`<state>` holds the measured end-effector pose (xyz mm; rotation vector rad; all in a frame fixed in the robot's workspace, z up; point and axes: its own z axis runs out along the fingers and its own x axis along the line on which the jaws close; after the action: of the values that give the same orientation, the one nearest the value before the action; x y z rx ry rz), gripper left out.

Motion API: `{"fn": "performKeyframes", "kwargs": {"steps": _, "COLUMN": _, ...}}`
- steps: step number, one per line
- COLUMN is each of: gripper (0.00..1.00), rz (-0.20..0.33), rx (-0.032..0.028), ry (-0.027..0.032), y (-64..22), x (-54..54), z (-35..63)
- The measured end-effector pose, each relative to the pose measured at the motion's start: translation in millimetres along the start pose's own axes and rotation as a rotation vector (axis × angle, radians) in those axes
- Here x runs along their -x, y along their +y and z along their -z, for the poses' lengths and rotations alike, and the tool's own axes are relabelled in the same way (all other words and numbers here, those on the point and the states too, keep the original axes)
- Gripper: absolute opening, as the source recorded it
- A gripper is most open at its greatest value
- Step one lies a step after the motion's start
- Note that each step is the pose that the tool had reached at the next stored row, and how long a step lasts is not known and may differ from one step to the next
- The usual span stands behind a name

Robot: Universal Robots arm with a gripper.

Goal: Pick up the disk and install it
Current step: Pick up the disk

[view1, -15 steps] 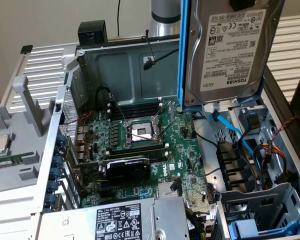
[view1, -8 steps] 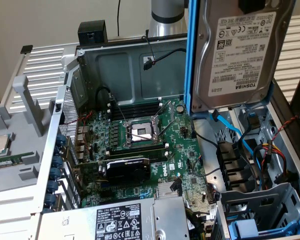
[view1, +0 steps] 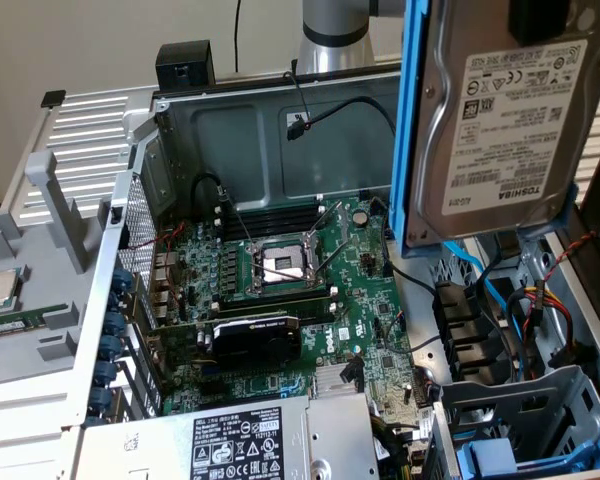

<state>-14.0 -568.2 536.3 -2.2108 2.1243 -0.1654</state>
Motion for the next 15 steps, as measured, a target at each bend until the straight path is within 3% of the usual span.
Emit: {"fn": "performKeyframes", "kwargs": {"steps": 15, "gripper": 0.37, "rz": 0.000, "rx": -0.0064, "ry": 0.0001, "y": -11.5, "x": -40.7, "z": -8.2}}
